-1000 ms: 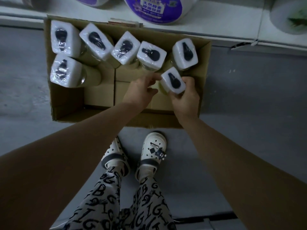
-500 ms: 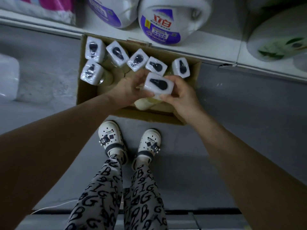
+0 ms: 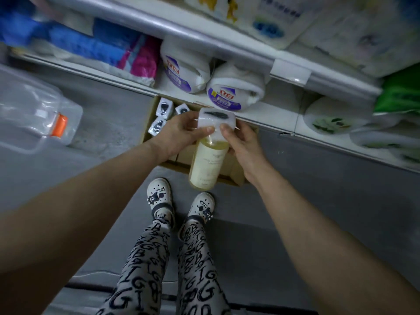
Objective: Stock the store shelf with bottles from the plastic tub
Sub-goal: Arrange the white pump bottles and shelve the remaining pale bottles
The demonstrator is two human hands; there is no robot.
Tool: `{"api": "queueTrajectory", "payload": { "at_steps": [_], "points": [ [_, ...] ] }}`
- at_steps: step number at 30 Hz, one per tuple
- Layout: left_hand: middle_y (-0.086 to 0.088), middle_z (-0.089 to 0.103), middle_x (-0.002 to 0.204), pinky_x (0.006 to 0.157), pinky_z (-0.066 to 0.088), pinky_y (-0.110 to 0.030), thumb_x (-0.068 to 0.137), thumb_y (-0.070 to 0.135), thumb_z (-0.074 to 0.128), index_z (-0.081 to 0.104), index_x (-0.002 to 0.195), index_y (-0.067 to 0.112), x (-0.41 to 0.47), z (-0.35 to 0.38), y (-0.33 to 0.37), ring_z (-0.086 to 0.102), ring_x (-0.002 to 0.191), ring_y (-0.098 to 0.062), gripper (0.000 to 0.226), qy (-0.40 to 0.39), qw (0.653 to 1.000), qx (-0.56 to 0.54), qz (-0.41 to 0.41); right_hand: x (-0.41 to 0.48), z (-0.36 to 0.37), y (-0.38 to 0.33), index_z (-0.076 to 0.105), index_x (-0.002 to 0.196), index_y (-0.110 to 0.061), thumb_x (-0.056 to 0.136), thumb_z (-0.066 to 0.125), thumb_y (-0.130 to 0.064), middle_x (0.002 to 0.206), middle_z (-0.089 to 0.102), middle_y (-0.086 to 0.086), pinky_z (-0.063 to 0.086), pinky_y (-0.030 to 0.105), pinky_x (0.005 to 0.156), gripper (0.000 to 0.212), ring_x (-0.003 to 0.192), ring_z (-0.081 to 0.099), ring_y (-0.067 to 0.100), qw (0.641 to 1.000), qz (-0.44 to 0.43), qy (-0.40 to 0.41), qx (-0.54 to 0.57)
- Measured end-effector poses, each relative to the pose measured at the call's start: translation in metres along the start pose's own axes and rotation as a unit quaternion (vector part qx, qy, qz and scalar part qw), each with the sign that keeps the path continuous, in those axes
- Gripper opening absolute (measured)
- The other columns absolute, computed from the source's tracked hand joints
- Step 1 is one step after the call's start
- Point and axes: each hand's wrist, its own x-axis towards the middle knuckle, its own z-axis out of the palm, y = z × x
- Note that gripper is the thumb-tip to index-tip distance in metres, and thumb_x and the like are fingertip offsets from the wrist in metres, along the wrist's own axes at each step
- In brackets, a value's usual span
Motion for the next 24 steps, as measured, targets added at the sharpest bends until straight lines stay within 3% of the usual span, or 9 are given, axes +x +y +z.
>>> {"api": "queueTrajectory", "payload": {
  "at_steps": [3,6,9,11,13,16,19,22,24],
  "points": [
    [0.000,0.073,0.108,0.096,0.054,-0.045,0.085,0.039,0.074,0.064,0.115,0.021,-0.033,-0.001,0.032,0.069,0.104,-0.018,0.036,0.017,1.000,0.003,0.013,-0.027,0.005,-0.031,0.065,0.120,-0.024,0.078,0.071,-0.055,0.116,0.073,-0.003,0.052,0.051,0.101,0.052,0.110,0.068,0.015,1.000,-0.007,0.010,-0.013],
    [0.001,0.074,0.104,0.091,0.057,-0.040,0.088,0.037,0.072,0.067,0.109,0.020,-0.065,-0.003,0.064,0.070,0.098,-0.014,0.027,0.040,0.999,0.006,0.024,-0.056,0.008,-0.068,0.068,0.113,-0.023,0.086,0.068,-0.046,0.111,0.075,-0.003,0.053,0.047,0.099,0.035,0.105,0.070,0.014,0.999,-0.022,0.012,-0.026],
    [0.005,0.073,0.095,0.074,0.053,-0.028,0.089,0.037,0.071,0.068,0.107,0.017,-0.096,-0.002,0.096,0.069,0.083,-0.007,0.027,0.059,0.997,-0.005,0.039,-0.086,0.005,-0.103,0.068,0.109,-0.026,0.099,0.061,-0.032,0.104,0.074,-0.011,0.054,0.023,0.081,0.014,0.096,0.069,0.002,0.998,-0.043,-0.008,-0.044],
    [0.000,0.074,0.099,0.077,0.056,-0.031,0.089,0.038,0.071,0.067,0.111,0.013,-0.117,-0.003,0.118,0.071,0.089,-0.013,0.033,0.069,0.996,-0.016,0.045,-0.105,0.003,-0.128,0.067,0.114,-0.021,0.101,0.058,-0.027,0.104,0.073,-0.012,0.052,0.016,0.072,0.017,0.091,0.068,-0.002,0.997,-0.056,-0.018,-0.048],
    [0.000,0.074,0.100,0.080,0.057,-0.032,0.090,0.037,0.069,0.067,0.109,0.014,-0.137,-0.006,0.140,0.072,0.093,-0.014,0.030,0.073,0.995,-0.019,0.058,-0.119,0.004,-0.149,0.064,0.122,-0.014,0.101,0.058,-0.026,0.110,0.072,-0.007,0.053,0.019,0.076,0.026,0.093,0.068,0.000,0.996,-0.070,-0.013,-0.049],
    [0.002,0.075,0.097,0.080,0.057,-0.033,0.091,0.038,0.067,0.068,0.107,0.017,-0.164,-0.008,0.173,0.072,0.091,-0.012,0.027,0.083,0.993,-0.016,0.085,-0.139,0.012,-0.182,0.060,0.129,-0.014,0.098,0.061,-0.034,0.121,0.070,0.000,0.055,0.039,0.096,0.037,0.109,0.067,0.013,0.996,-0.084,-0.002,-0.035],
    [-0.001,0.075,0.100,0.083,0.058,-0.036,0.091,0.042,0.066,0.070,0.107,0.018,-0.189,-0.010,0.203,0.072,0.094,-0.016,0.029,0.092,0.988,-0.004,0.120,-0.160,0.018,-0.215,0.061,0.128,-0.018,0.092,0.063,-0.046,0.120,0.071,0.000,0.055,0.046,0.096,0.046,0.107,0.069,0.016,0.992,-0.116,0.009,-0.042],
    [0.000,0.074,0.083,0.064,0.056,-0.021,0.094,0.036,0.064,0.068,0.100,0.014,-0.211,-0.015,0.233,0.071,0.073,-0.006,0.023,0.095,0.985,-0.014,0.146,-0.177,0.021,-0.247,0.061,0.127,-0.019,0.087,0.063,-0.051,0.119,0.071,0.000,0.056,0.047,0.094,0.051,0.106,0.070,0.018,0.988,-0.144,0.014,-0.046],
    [-0.008,0.074,0.085,0.062,0.055,-0.021,0.095,0.033,0.063,0.066,0.104,0.011,-0.226,-0.019,0.249,0.070,0.069,-0.006,0.025,0.101,0.981,-0.023,0.162,-0.188,0.025,-0.267,0.062,0.126,-0.019,0.084,0.064,-0.053,0.118,0.071,0.001,0.057,0.047,0.092,0.054,0.105,0.070,0.019,0.986,-0.160,0.012,-0.049]
  ]
}}
